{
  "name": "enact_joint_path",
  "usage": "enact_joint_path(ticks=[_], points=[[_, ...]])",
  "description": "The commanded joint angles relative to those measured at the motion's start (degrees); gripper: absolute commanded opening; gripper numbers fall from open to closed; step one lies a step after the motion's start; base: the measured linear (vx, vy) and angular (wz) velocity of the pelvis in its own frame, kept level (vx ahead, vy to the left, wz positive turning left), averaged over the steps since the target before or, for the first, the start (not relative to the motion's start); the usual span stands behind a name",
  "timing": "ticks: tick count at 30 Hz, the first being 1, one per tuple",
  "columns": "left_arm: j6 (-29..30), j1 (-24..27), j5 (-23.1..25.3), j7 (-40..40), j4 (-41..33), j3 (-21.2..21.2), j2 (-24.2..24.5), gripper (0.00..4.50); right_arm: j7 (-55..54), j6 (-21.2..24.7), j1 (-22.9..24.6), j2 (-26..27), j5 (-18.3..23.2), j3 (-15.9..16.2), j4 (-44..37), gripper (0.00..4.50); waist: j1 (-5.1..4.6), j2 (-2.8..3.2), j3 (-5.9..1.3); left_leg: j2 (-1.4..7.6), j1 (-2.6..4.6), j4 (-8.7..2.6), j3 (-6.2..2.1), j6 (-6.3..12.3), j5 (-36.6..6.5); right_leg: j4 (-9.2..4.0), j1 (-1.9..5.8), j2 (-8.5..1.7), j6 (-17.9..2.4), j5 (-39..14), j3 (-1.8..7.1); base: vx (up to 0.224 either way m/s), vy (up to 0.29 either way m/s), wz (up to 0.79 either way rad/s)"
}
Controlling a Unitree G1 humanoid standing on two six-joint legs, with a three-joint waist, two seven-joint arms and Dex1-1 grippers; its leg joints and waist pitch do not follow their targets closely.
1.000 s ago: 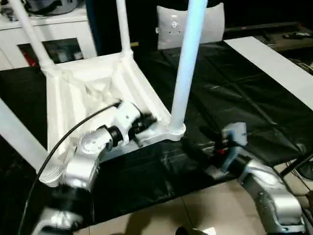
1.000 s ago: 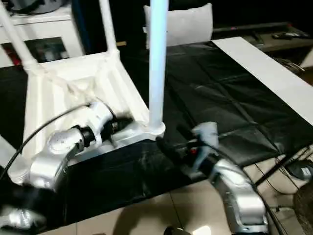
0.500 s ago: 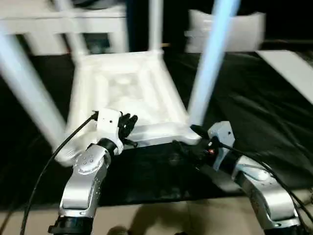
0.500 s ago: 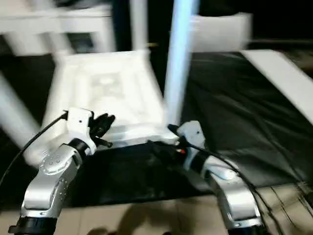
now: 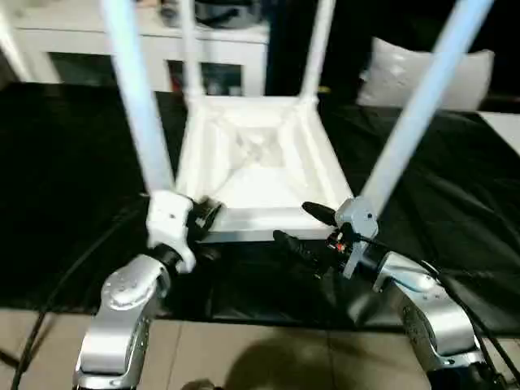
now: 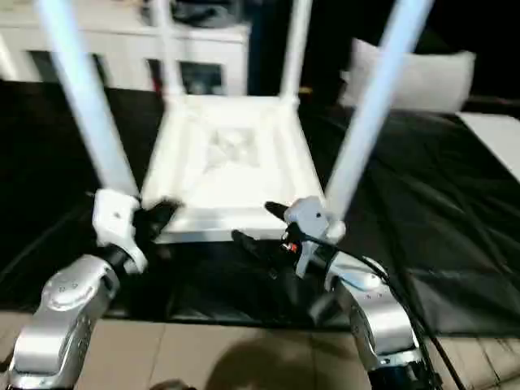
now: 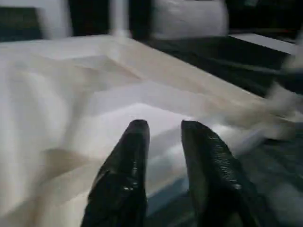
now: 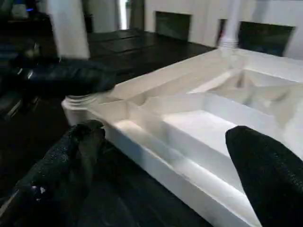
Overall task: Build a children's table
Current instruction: Rotate leg to tighten, then rotate table base
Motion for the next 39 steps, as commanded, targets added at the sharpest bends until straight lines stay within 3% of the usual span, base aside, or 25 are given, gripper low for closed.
enact_joint_path(ticks=[1, 3, 4, 5, 6, 8, 10, 11, 14, 15, 16, 17, 18, 19, 20, 22, 23, 25, 26, 27, 32, 33, 35, 37, 39], points=[[0.07, 0.91, -1.02, -2.04, -1.50, -0.37, 1.38, 1.67, -0.91, -0.97, -2.70, 0.39, -0.44, 0.15, 2.49, 4.50, -0.38, 0.48, -2.55, 6.02, -0.07, -7.32, -4.55, -4.08, -24.44, -4.44, 0.89, -6.99, -4.14, -26.64, 4.91, 0.000, 0.000, 0.00], [0.83, 1.51, -1.85, -3.43, -2.12, -0.44, 2.50, 1.74, -1.94, -1.61, -4.30, 0.84, -1.12, 0.08, 4.51, 4.50, -0.89, 0.28, -2.70, 6.00, -0.82, -7.00, -4.50, -3.02, -19.90, -4.35, 1.21, -7.26, -5.49, -26.09, 5.15, 0.000, 0.000, 0.00], [1.31, 1.89, -1.97, -4.07, -2.49, -0.56, 3.30, 1.84, -2.47, -1.84, -5.14, 1.04, -1.37, -0.08, 5.55, 4.50, -0.82, 0.33, -2.65, 5.98, -0.63, -6.93, -4.22, -2.71, -18.82, -4.44, 0.91, -7.09, -5.73, -25.72, 5.26, 0.000, 0.000, 0.00], [1.79, 2.66, -2.32, -5.65, -3.03, -0.78, 4.85, 1.96, -4.00, -2.35, -6.57, 1.30, -2.15, -0.63, 7.44, 4.50, -0.56, 0.34, -2.60, 5.96, 0.00, -6.70, -3.73, -2.52, -17.53, -4.46, 0.21, -6.95, -6.63, -24.88, 5.56, 0.000, 0.000, 0.00], [1.91, 2.98, -2.37, -6.29, -3.23, -0.90, 5.52, 2.09, -4.69, -2.59, -7.17, 1.40, -2.50, -0.88, 8.25, 4.50, -0.44, 0.27, -2.66, 5.97, 0.13, -6.68, -3.62, -2.46, -16.61, -4.30, 0.08, -6.94, -7.15, -24.21, 5.68, 0.000, 0.000, 0.00], [1.85, 4.16, -2.40, -8.29, -3.95, -1.24, 7.83, 2.22, -7.22, -3.79, -9.29, 1.77, -3.35, -2.37, 11.49, 4.50, -0.30, 0.17, -2.73, 5.78, -0.20, -6.72, -3.37, -2.00, -15.69, -3.49, -0.18, -6.52, -8.36, -23.24, 5.96, 0.000, 0.000, 0.00], [1.99, 5.41, -2.54, -10.22, -5.00, -1.47, 10.19, 2.41, -9.60, -4.51, -11.28, 1.78, -3.79, -4.23, 14.60, 4.50, 0.07, 0.25, -3.29, 5.68, -0.16, -6.52, -3.01, -2.06, -13.86, -2.64, -0.34, -6.21, -9.66, -18.39, 6.36, 0.070, -0.033, 0.06], [2.57, 6.47, -3.46, -11.78, -6.16, -1.36, 11.76, 2.54, -12.05, -5.26, -12.62, 1.15, -4.34, -5.93, 16.96, 4.50, 0.31, -0.09, -3.40, 5.61, -0.21, -6.51, -2.63, -1.56, -11.41, -2.02, -0.62, -5.79, -10.78, -14.01, 6.58, 0.078, -0.035, 0.06], [4.19, 8.53, -4.93, -13.95, -8.38, -1.39, 14.18, 2.74, -14.85, -5.99, -13.13, -0.01, -4.95, -7.74, 18.92, 4.50, 1.03, -1.20, -4.34, 5.07, -0.57, -5.63, -2.00, 1.01, -1.18, 0.05, -0.19, -5.44, -13.85, -2.44, 7.14, 0.081, -0.041, 0.05], [4.71, 9.59, -5.18, -14.84, -9.32, -1.55, 15.34, 2.84, -16.07, -6.15, -13.02, -0.46, -5.41, -8.26, 19.55, 4.50, 1.37, -1.00, -4.44, 4.85, -1.04, -5.35, -1.93, 3.13, 4.13, 0.80, 0.02, -5.29, -14.77, 2.99, 7.11, 0.000, 0.000, 0.00], [5.22, 10.51, -5.29, -15.26, -10.19, -1.70, 16.12, 2.93, -17.26, -6.16, -12.78, -0.89, -5.77, -8.83, 20.06, 4.50, 1.46, -1.43, -4.52, 4.94, -0.90, -5.31, -1.81, 4.01, 5.39, 0.90, -0.15, -5.11, -15.05, 3.86, 7.01, 0.057, -0.026, 0.01], [5.53, 11.06, -5.41, -15.36, -10.77, -1.85, 16.62, 3.00, -17.98, -6.42, -12.73, -1.14, -6.02, -9.15, 20.66, 4.50, 1.62, -1.34, -4.66, 4.64, -0.93, -4.97, -1.72, 4.95, 7.26, 1.16, -0.18, -5.13, -15.34, 5.67, 7.12, 0.057, -0.026, 0.01], [5.67, 11.33, -5.47, -15.34, -11.07, -1.93, 16.85, 3.00, -18.35, -6.60, -12.71, -1.26, -6.13, -9.33, 21.02, 4.50, 1.95, -1.46, -4.55, 4.49, -0.98, -4.78, -1.56, 7.22, 8.89, 1.24, -0.39, -4.84, -15.94, 7.04, 7.15, 0.062, -0.021, 0.02], [5.89, 12.34, -5.83, -14.76, -11.80, -1.46, 16.67, 3.06, -20.17, -6.32, -12.23, -1.71, -6.27, -10.68, 22.35, 4.50, 2.08, -1.90, -4.32, 4.56, -1.13, -4.87, -1.50, 7.81, 7.44, 0.95, -0.28, -4.92, -15.89, 4.27, 7.21, 0.000, 0.000, 0.00], [6.01, 12.80, -5.92, -14.46, -12.11, -1.15, 16.63, 3.16, -20.85, -5.67, -11.90, -2.00, -6.31, -11.25, 22.72, 4.50, 2.11, -1.92, -4.16, 4.71, -1.31, -4.99, -1.60, 7.75, 6.21, 0.77, -0.12, -5.07, -15.68, 2.32, 7.25, 0.000, 0.000, 0.00], [6.10, 13.44, -6.10, -14.19, -12.61, -0.62, 16.90, 3.34, -20.48, -4.82, -11.23, -2.20, -5.49, -11.88, 22.55, 4.50, 2.05, -1.95, -3.73, 5.00, -1.11, -5.40, -1.66, 5.90, 0.52, -0.27, -0.22, -4.97, -14.22, -6.36, 7.17, 0.000, 0.000, 0.00], [6.02, 13.70, -6.20, -14.24, -12.78, -0.16, 17.22, 3.38, -18.87, -4.71, -10.66, -2.03, -4.13, -12.12, 21.81, 4.50, 2.05, -1.95, -3.73, 5.00, -1.11, -5.40, -1.66, 5.90, 0.52, -0.27, -0.22, -4.97, -14.22, -6.36, 7.17, 0.000, 0.000, 0.00], [5.88, 14.01, -6.72, -14.34, -13.01, 1.28, 18.00, 3.42, -15.71, -4.75, -9.26, -1.67, -1.69, -12.10, 20.14, 4.50, 1.97, -2.00, -3.07, 5.19, -1.00, -5.96, -1.97, 3.25, -7.10, -1.63, -0.30, -5.09, -10.50, -17.62, 7.27, 0.000, 0.000, 0.00], [5.45, 13.81, -7.22, -14.38, -12.71, 2.83, 18.37, 3.42, -13.53, -4.66, -7.69, -2.02, -1.39, -10.93, 18.38, 4.50, 1.97, -1.99, -3.10, 5.17, -1.01, -5.97, -2.06, 2.90, -7.42, -1.71, -0.27, -5.11, -9.92, -18.74, 7.31, 0.000, 0.000, 0.00], [5.15, 13.59, -7.47, -14.35, -12.49, 3.53, 18.60, 3.70, -13.24, -4.65, -6.94, -2.45, -2.14, -10.04, 17.66, 4.50, 2.03, -1.96, -3.13, 5.25, -1.04, -6.06, -2.14, 2.35, -7.33, -1.84, -0.35, -5.00, -8.99, -19.30, 7.46, 0.000, 0.000, 0.00], [3.80, 9.35, -6.59, -10.78, -8.57, 7.05, 18.20, 4.13, -9.85, -4.99, -2.97, -3.36, -1.71, -7.24, 13.18, 4.50, 2.06, -1.69, -3.12, 5.00, -0.99, -6.11, -2.15, 1.93, -7.54, -2.08, -0.55, -4.58, -8.10, -19.54, 7.54, 0.000, 0.000, 0.00], [3.81, 9.20, -6.64, -10.60, -8.39, 7.16, 18.15, 4.22, -9.65, -4.87, -2.68, -3.43, -1.72, -7.11, 12.81, 4.50, 2.09, -1.49, -3.23, 5.05, -1.06, -6.13, -2.33, 1.82, -7.26, -1.86, -0.43, -4.67, -8.31, -18.84, 7.50, 0.000, 0.000, 0.00], [3.67, 8.61, -6.77, -10.02, -7.64, 7.48, 18.03, 4.27, -8.73, -4.56, -1.51, -3.88, -2.01, -6.47, 11.38, 4.50, 2.14, -1.72, -3.35, 5.08, -1.15, -6.08, -2.31, 1.86, -6.60, -1.81, -0.33, -4.65, -8.21, -17.92, 7.53, 0.000, 0.000, 0.00], [2.80, 7.46, -8.01, -10.69, -6.32, 7.90, 17.41, 4.43, -8.27, -1.36, 0.25, -4.69, -1.95, -5.93, 8.95, 4.50, 2.17, -1.34, -3.54, 5.13, -1.13, -6.03, -2.34, 2.20, -5.01, -1.30, -0.32, -4.48, -9.76, -13.56, 7.57, 0.000, 0.000, 0.00], [2.59, 4.89, -9.42, -11.04, -4.88, 7.86, 16.09, 4.43, -8.13, 1.87, 0.94, -5.32, -1.68, -5.33, 8.01, 4.50, 2.18, -1.44, -3.53, 5.01, -1.12, -5.99, -2.25, 2.42, -4.52, -1.40, -0.22, -4.44, -10.22, -12.95, 7.51, 0.000, 0.000, 0.00]])
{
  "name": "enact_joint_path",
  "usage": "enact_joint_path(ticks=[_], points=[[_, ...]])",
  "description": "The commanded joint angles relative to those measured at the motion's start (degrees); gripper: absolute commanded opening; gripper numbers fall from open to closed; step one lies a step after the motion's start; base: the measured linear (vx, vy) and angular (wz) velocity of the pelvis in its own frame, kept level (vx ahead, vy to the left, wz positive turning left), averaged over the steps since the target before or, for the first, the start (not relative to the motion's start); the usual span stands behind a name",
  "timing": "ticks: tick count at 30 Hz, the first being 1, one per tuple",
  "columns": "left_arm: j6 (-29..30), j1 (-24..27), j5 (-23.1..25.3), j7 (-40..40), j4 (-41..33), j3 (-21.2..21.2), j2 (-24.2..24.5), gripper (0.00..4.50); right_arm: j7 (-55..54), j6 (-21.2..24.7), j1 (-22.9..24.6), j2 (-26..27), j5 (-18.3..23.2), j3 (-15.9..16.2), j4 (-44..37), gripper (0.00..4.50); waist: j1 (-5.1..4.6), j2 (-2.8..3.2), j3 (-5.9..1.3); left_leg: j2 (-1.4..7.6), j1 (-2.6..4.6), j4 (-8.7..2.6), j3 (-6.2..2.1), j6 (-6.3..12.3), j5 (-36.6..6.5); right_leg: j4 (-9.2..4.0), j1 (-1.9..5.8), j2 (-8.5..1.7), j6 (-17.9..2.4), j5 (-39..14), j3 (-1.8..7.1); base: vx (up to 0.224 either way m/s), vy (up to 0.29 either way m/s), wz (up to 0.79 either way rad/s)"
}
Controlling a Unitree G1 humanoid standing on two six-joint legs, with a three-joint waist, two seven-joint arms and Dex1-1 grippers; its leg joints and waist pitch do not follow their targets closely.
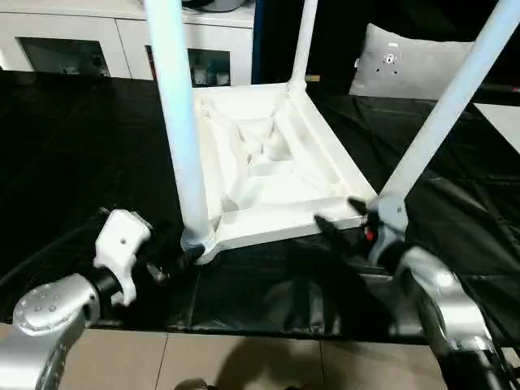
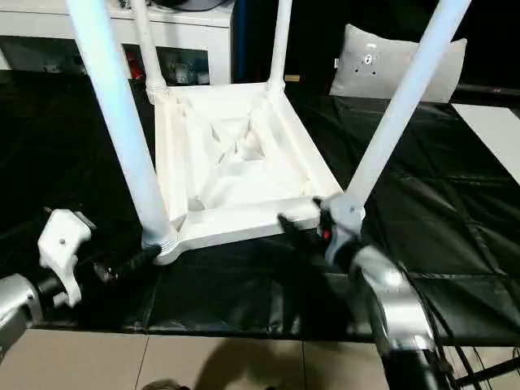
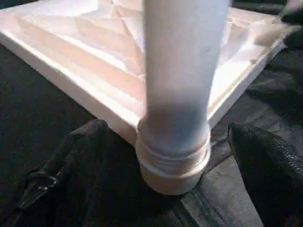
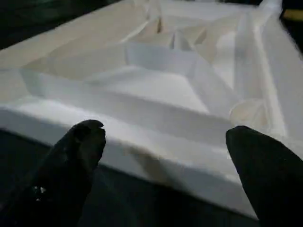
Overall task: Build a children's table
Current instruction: Rotate table base
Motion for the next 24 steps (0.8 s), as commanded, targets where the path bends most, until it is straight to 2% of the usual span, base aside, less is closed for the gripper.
enact_joint_path(ticks=[1, 3, 4, 5, 6, 7, 8, 9, 10, 11, 12, 14, 15, 16, 17, 18, 19, 24], points=[[-0.75, -2.59, -1.27, 0.01, 0.94, 0.09, -0.81, 4.43, 0.25, 3.25, 0.18, -0.75, 0.29, 0.93, -1.48, 4.50, -0.02, 0.67, -3.23, 5.09, 0.16, -5.18, -2.34, 2.45, -6.44, -4.97, 2.84, -5.56, -8.98, -12.91, 4.88, 0.000, 0.000, 0.00], [-0.80, -4.96, -0.45, 0.79, 2.43, -0.70, -1.09, 4.43, -0.30, 3.49, 0.23, -0.76, -0.69, 1.23, -1.38, 4.50, -0.03, 0.44, -3.09, 5.00, -0.11, -5.22, -2.41, 2.19, -7.37, -5.22, 3.03, -5.72, -8.45, -14.89, 4.84, 0.000, 0.000, 0.00], [-1.05, -6.12, -0.20, 0.99, 3.32, -1.14, -1.21, 4.43, -0.76, 3.79, 0.17, -0.75, -1.00, 1.33, -1.30, 4.50, -0.06, 0.04, -3.11, 4.99, -0.09, -5.20, -2.41, 2.13, -7.36, -5.33, 3.04, -5.81, -7.88, -16.04, 4.84, 0.000, 0.000, 0.00], [-1.82, -8.25, -0.09, 1.44, 5.03, -1.59, -1.93, 4.43, -1.61, 4.58, 0.01, -0.75, -1.55, 1.39, -1.03, 4.50, -0.01, 0.17, -3.10, 5.00, -0.11, -5.18, -2.46, 2.10, -7.19, -5.30, 3.08, -5.88, -7.75, -16.30, 4.85, 0.000, 0.000, 0.00], [-1.82, -8.25, -0.09, 1.44, 5.03, -1.59, -1.93, 4.43, -1.61, 4.58, 0.01, -0.75, -1.55, 1.39, -1.03, 4.50, -0.04, 0.23, -3.16, 4.95, -0.03, -5.11, -2.39, 1.95, -6.71, -5.33, 2.97, -5.78, -7.49, -16.41, 4.81, 0.000, 0.000, 0.00], [-2.48, -10.51, -0.37, 1.49, 6.78, -1.91, -2.78, 4.43, -2.45, 5.62, -0.29, -0.74, -2.16, 1.44, -0.67, 4.50, -0.09, -0.06, -3.27, 5.03, -0.08, -5.11, -2.44, 1.91, -5.75, -5.09, 3.05, -5.75, -7.55, -15.28, 4.80, 0.000, 0.000, 0.00], [-2.59, -10.95, -0.41, 1.48, 7.09, -1.98, -2.94, 4.43, -2.60, 5.87, -0.34, -0.74, -2.26, 1.44, -0.62, 4.50, -0.09, -0.06, -3.27, 5.03, -0.08, -5.11, -2.44, 1.91, -5.75, -5.09, 3.05, -5.75, -7.55, -15.28, 4.80, 0.000, 0.000, 0.00], [-3.44, -14.26, -0.78, 0.62, 9.80, -2.60, -3.97, 4.43, -3.39, 7.57, -0.64, -0.81, -2.79, 1.44, -0.62, 4.50, -0.16, 0.06, -3.21, 4.94, -0.02, -5.10, -2.35, 2.05, -5.39, -5.13, 2.93, -5.67, -7.67, -14.48, 4.83, 0.000, 0.000, 0.00], [-3.75, -15.51, -0.86, 0.16, 10.85, -2.92, -4.32, 4.43, -3.69, 8.48, -0.76, -0.89, -2.91, 1.46, -0.71, 4.50, -0.11, 0.13, -3.35, 4.92, 0.15, -5.07, -2.39, 1.81, -5.53, -5.10, 2.95, -5.70, -7.65, -14.53, 4.78, 0.000, 0.000, 0.00], [-4.27, -17.59, -0.85, -0.65, 12.64, -3.50, -4.91, 4.43, -4.13, 9.80, -0.94, -1.25, -3.19, 1.66, -0.98, 4.50, -0.15, 0.14, -3.30, 4.98, 0.03, -5.16, -2.48, 1.74, -5.65, -5.17, 3.05, -5.71, -7.64, -14.52, 4.79, 0.000, 0.000, 0.00], [-4.50, -18.50, -1.01, -1.08, 13.44, -3.73, -5.29, 4.43, -4.18, 9.99, -0.99, -1.47, -3.34, 1.74, -1.05, 4.50, -0.09, 0.07, -3.33, 5.00, 0.22, -5.14, -2.42, 1.34, -6.22, -5.24, 2.96, -5.75, -7.55, -14.74, 4.79, 0.000, 0.000, 0.00], [-5.08, -21.00, -2.08, -2.28, 15.74, -4.30, -6.35, 4.43, -3.95, 10.43, -0.77, -1.81, -2.91, 1.66, -1.76, 4.50, -0.08, 0.01, -3.42, 5.04, 0.11, -5.15, -2.43, 0.99, -6.57, -5.25, 3.15, -5.97, -7.68, -14.66, 4.78, 0.000, 0.000, 0.00], [-5.15, -21.13, -2.10, -2.35, 15.89, -4.34, -6.39, 4.43, -3.92, 10.44, -0.75, -1.82, -2.87, 1.65, -1.81, 4.50, 0.01, 0.17, -3.45, 5.00, 0.20, -5.10, -2.44, 0.92, -6.56, -5.22, 3.11, -5.98, -7.76, -14.47, 4.79, 0.000, 0.000, 0.00], [-5.70, -22.31, -2.51, -3.03, 17.19, -4.50, -6.91, 4.43, -3.46, 10.09, -0.29, -2.22, -2.79, 1.62, -2.56, 4.50, 0.01, 0.70, -3.54, 5.02, 0.02, -5.02, -2.48, 0.90, -5.90, -4.97, 3.16, -5.97, -8.34, -12.36, 4.80, 0.000, 0.000, 0.00], [-5.90, -22.86, -2.84, -3.48, 17.88, -4.48, -7.15, 4.43, -3.16, 9.81, 0.01, -2.41, -2.70, 1.57, -3.05, 4.50, -0.05, 0.34, -3.53, 4.94, 0.10, -4.99, -2.29, 1.14, -6.03, -5.29, 3.12, -5.84, -8.02, -12.53, 4.79, 0.000, 0.000, 0.00], [-6.26, -23.54, -3.12, -3.94, 18.86, -4.40, -7.40, 4.43, -2.90, 9.67, 0.49, -2.68, -2.52, 1.34, -3.72, 4.50, 0.21, 0.90, -3.60, 4.93, 0.20, -4.91, -2.34, 1.12, -6.14, -5.19, 3.15, -5.95, -8.27, -12.33, 4.79, 0.000, 0.000, 0.00], [-6.54, -23.88, -3.20, -4.19, 19.56, -4.33, -7.48, 4.43, -2.90, 9.89, 0.78, -2.85, -2.41, 1.16, -4.10, 4.50, 0.27, 0.70, -3.62, 4.95, 0.23, -4.95, -2.34, 1.20, -6.46, -5.30, 3.17, -5.83, -8.10, -12.60, 4.71, 0.000, 0.000, 0.00], [-6.98, -24.34, -3.46, -6.74, 20.66, -5.17, -6.92, 4.43, -3.33, 13.34, 3.42, -4.52, -2.45, -0.18, -7.36, 4.50, 0.59, 0.71, -3.50, 5.30, 0.21, -5.24, -2.58, 1.01, -7.62, -5.43, 3.27, -5.98, -7.77, -14.47, 4.63, 0.000, 0.000, 0.00]])
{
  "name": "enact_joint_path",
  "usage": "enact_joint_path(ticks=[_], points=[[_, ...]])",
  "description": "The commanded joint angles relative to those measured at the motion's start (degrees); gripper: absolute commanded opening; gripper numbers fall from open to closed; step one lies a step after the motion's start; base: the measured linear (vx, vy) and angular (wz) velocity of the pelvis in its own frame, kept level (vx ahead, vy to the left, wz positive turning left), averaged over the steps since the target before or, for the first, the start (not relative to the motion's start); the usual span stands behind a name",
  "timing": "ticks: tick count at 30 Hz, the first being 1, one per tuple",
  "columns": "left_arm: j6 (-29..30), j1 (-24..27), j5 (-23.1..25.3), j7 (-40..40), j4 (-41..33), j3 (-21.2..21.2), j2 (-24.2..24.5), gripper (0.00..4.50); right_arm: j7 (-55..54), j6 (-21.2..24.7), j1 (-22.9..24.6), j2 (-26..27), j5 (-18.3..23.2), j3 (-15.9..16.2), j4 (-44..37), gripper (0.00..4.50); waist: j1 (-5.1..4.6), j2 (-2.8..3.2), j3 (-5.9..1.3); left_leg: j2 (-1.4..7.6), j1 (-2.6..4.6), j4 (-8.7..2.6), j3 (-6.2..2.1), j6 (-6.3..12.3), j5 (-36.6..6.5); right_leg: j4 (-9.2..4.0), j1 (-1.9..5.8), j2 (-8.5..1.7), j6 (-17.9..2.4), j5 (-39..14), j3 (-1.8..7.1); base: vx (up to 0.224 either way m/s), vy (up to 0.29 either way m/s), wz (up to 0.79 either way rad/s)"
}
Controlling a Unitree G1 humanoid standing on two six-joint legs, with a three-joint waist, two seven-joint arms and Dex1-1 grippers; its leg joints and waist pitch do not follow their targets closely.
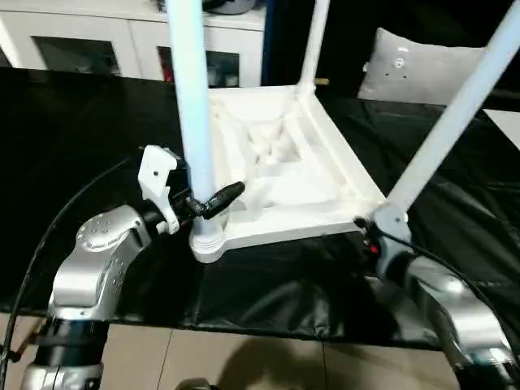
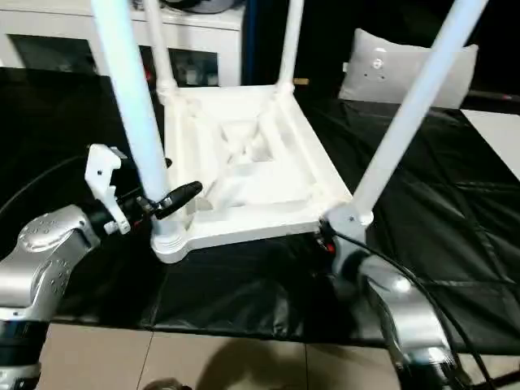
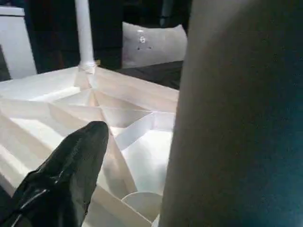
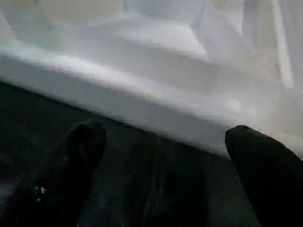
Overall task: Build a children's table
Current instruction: Rotate table base
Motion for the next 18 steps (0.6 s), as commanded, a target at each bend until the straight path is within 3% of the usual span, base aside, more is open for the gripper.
enact_joint_path(ticks=[1, 5, 6, 7, 10, 14, 16, 17, 18], points=[[0.02, -0.79, -1.27, -1.79, -0.22, -1.53, 0.43, 4.43, -0.46, 2.72, 0.69, -0.95, 0.13, -1.33, -2.22, 4.50, -0.23, 0.74, -3.34, 5.40, 0.12, -5.26, -2.53, 1.01, -7.34, -4.94, 3.09, -5.99, -8.24, -13.36, 4.71, 0.000, 0.000, 0.00], [1.17, 0.58, -3.31, -5.06, -2.72, -2.09, 1.35, 4.43, -3.59, 4.95, -0.13, -0.52, -1.07, -1.87, 0.06, 4.50, -0.39, 0.65, -3.18, 5.29, 0.14, -5.31, -2.44, 0.74, -7.77, -5.12, 2.98, -6.19, -8.56, -14.69, 4.71, 0.000, 0.000, 0.00], [1.77, 0.94, -4.05, -5.68, -3.60, -2.12, 1.45, 4.43, -4.13, 4.82, -0.52, -0.47, -1.56, -1.78, 1.04, 4.50, -0.47, 0.40, -3.21, 5.32, 0.17, -5.31, -2.41, 0.60, -7.75, -5.11, 3.00, -6.21, -8.63, -14.92, 4.70, 0.000, 0.000, 0.00], [4.14, 2.30, -6.88, -7.82, -7.07, -2.40, 1.91, 4.43, -5.28, 3.50, -1.88, -0.07, -2.63, -1.51, 4.26, 4.50, -0.59, 0.58, -3.19, 5.35, 0.14, -5.30, -2.40, 0.11, -7.53, -4.95, 2.91, -6.37, -9.39, -15.10, 4.73, 0.000, 0.000, 0.00], [5.76, 3.13, -8.78, -8.98, -9.41, -2.64, 2.16, 4.43, -5.98, 2.07, -3.05, 0.28, -3.33, -1.28, 6.70, 4.50, -0.79, 0.53, -3.21, 5.25, 0.08, -5.18, -2.22, 0.14, -7.03, -4.77, 2.92, -6.21, -10.09, -13.94, 4.76, 0.000, 0.000, 0.00], [7.84, 4.25, -12.29, -10.62, -12.48, -4.04, 1.60, 4.43, -6.93, -0.12, -6.10, 1.32, -4.29, -0.43, 11.04, 4.50, -0.95, -0.17, -3.31, 5.26, -0.01, -5.07, -2.12, 0.93, -4.88, -4.35, 3.14, -6.20, -10.30, -11.92, 4.78, 0.000, 0.000, 0.00], [9.15, 4.84, -14.00, -11.07, -14.30, -5.03, 1.10, 4.43, -7.13, -0.62, -7.40, 2.05, -4.29, -0.11, 12.35, 4.50, -1.02, 0.13, -3.23, 5.29, -0.05, -5.07, -2.09, 1.04, -4.33, -4.46, 3.10, -6.12, -10.55, -11.79, 4.79, 0.000, 0.000, 0.00], [9.86, 5.04, -14.78, -11.12, -15.34, -5.51, 0.74, 4.43, -7.04, -0.98, -8.13, 2.38, -4.25, 0.02, 13.09, 4.50, -1.16, -0.34, -3.27, 5.26, -0.20, -5.05, -2.07, 1.17, -4.04, -4.27, 3.29, -6.17, -10.52, -11.81, 4.81, 0.000, 0.000, 0.00], [10.39, 5.17, -15.45, -11.09, -16.14, -5.85, 0.35, 4.43, -6.87, -1.30, -8.65, 2.56, -4.30, 0.20, 13.56, 4.50, -1.28, -0.16, -3.20, 5.18, -0.15, -5.06, -2.02, 1.26, -4.06, -4.46, 3.17, -6.07, -10.39, -12.36, 4.79, 0.000, 0.000, 0.00]])
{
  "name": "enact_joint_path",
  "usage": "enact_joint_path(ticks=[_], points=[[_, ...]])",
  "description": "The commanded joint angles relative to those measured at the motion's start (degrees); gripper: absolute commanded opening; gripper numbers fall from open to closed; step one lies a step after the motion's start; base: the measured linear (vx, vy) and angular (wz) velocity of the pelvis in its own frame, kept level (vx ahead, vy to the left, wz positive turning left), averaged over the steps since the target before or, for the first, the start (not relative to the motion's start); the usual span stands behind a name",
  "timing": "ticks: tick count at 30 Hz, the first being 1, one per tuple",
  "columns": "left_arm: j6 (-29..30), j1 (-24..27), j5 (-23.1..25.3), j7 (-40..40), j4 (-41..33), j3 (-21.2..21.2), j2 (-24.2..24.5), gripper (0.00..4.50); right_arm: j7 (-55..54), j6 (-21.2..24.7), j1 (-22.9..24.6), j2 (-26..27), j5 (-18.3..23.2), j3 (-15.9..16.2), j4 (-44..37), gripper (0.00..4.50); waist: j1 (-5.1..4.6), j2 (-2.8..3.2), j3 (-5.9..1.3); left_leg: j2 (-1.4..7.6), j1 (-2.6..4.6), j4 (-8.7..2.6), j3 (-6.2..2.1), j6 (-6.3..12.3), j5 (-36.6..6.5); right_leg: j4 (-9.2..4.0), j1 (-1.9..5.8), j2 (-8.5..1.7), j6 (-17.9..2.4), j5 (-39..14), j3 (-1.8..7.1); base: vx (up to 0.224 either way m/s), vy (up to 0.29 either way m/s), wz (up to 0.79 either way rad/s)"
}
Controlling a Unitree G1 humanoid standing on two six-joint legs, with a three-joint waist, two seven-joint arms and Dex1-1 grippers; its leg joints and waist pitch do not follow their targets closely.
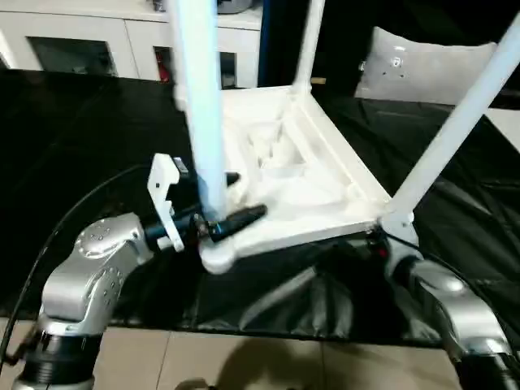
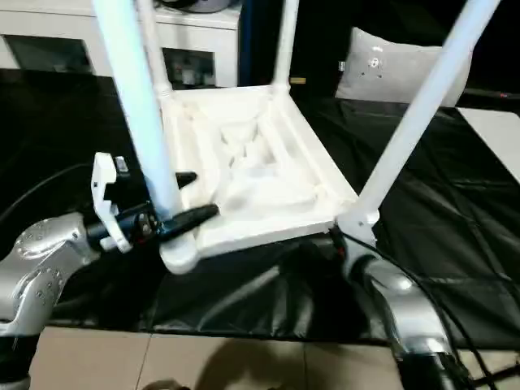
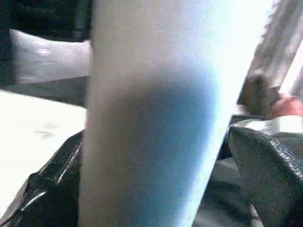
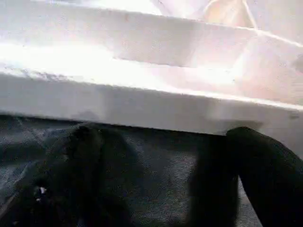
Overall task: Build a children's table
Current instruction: Rotate table base
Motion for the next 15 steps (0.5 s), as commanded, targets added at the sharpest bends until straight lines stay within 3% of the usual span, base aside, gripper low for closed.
enact_joint_path(ticks=[1, 2, 4, 8, 11, 15], points=[[1.32, 0.06, -2.01, -1.45, -2.97, -2.02, -0.49, 4.43, 0.11, -0.66, -1.05, 0.23, -0.31, 0.83, 0.96, 4.50, -0.10, 0.00, -3.16, 5.16, -0.06, -4.96, -2.02, 1.17, -4.46, -4.45, 3.11, -6.02, -10.01, -13.24, 4.78, 0.000, 0.000, 0.00], [2.22, 0.15, -3.19, -1.24, -4.04, -2.33, -1.15, 4.43, 0.43, -1.45, -1.72, 0.50, -0.35, 0.98, 1.70, 4.50, -0.22, -0.36, -3.15, 5.15, -0.09, -4.93, -1.94, 1.17, -4.68, -4.47, 3.13, -6.05, -9.76, -13.71, 4.83, 0.000, 0.000, 0.00], [3.38, 0.20, -4.75, -0.70, -5.39, -2.71, -2.20, 4.43, 1.00, -2.63, -2.60, 0.98, -0.31, 1.18, 2.71, 4.50, -0.41, -0.25, -3.21, 5.17, -0.21, -4.91, -2.00, 1.08, -4.68, -4.44, 3.25, -6.17, -9.78, -14.16, 4.80, 0.000, 0.000, 0.00], [5.20, -0.03, -7.47, 0.70, -7.52, -4.71, -4.88, 4.43, 2.61, -5.59, -5.30, 3.05, -0.38, 2.40, 6.06, 4.50, -1.28, -0.58, -3.18, 4.95, -0.47, -4.75, -1.98, 1.51, -4.80, -4.58, 3.31, -6.00, -9.48, -15.07, 4.74, 0.000, 0.000, 0.00], [5.63, -0.78, -7.69, 0.56, -7.41, -6.11, -5.87, 4.43, 4.27, -6.74, -6.47, 4.65, 0.13, 3.37, 7.33, 4.50, -1.71, -0.57, -3.23, 4.95, -0.54, -4.74, -2.07, 1.66, -4.54, -4.63, 3.34, -5.90, -9.07, -15.57, 4.72, 0.000, 0.000, 0.00], [5.97, -2.14, -7.62, 0.57, -7.00, -7.44, -7.35, 4.43, 6.83, -8.61, -8.00, 6.66, 0.56, 4.55, 10.83, 4.50, -2.31, -0.40, -3.39, 5.07, -0.74, -4.70, -2.14, 1.84, -3.94, -4.42, 3.59, -5.92, -9.96, -13.01, 4.70, 0.000, 0.000, 0.00]])
